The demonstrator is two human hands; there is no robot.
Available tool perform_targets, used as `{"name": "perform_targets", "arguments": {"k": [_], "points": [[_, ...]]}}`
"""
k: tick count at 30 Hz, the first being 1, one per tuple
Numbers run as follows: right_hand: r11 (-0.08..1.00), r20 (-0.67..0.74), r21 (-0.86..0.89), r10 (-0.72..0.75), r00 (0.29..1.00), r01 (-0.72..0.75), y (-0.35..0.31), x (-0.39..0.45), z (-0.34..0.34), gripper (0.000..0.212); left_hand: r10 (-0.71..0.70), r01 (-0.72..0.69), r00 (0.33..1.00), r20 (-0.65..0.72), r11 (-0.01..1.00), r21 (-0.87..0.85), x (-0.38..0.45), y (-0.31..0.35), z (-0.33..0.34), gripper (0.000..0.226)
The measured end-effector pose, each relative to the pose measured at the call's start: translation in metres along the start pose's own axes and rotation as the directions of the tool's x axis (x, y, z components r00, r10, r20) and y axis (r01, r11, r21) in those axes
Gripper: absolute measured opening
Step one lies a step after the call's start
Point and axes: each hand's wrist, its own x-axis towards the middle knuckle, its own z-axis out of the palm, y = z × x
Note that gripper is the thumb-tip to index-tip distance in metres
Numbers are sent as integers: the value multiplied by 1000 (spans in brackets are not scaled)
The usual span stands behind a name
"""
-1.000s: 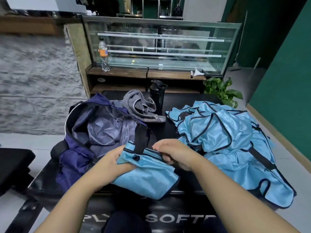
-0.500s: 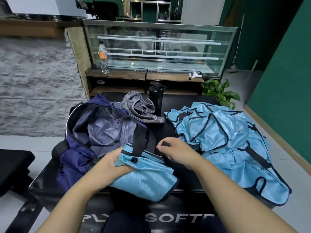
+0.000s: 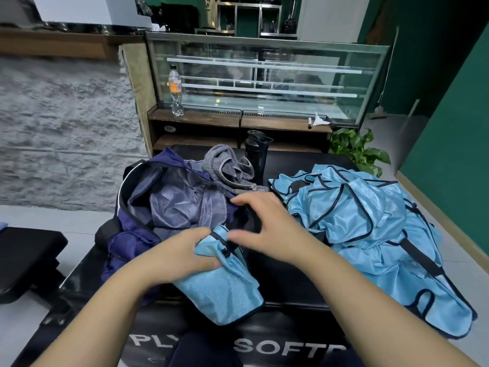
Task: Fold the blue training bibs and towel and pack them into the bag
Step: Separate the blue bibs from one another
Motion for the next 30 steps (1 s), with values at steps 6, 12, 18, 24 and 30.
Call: {"name": "perform_targets", "arguments": {"k": [6, 12, 18, 24, 30], "points": [[973, 379, -232, 72, 922, 19, -23, 25, 32, 66, -12, 1, 1000, 27, 934, 356, 17, 17, -13, 26], [994, 341, -65, 100, 935, -83, -9, 43, 35, 28, 14, -22, 998, -62, 990, -141, 14, -21, -36, 30], [899, 170, 359, 201, 965, -251, 17, 61, 57, 18, -40, 52, 998, 48, 959, -278, 15, -62, -31, 38], [722, 132, 486, 495, 859, -491, 46, 85, 85, 19, -297, 256, 945, -139, 932, -257, 40, -88, -67, 37], [796, 108, 337, 497, 861, -502, 57, 116, 131, 13, -306, 424, 835, -457, 887, 182, 110, -111, -107, 24]]}}
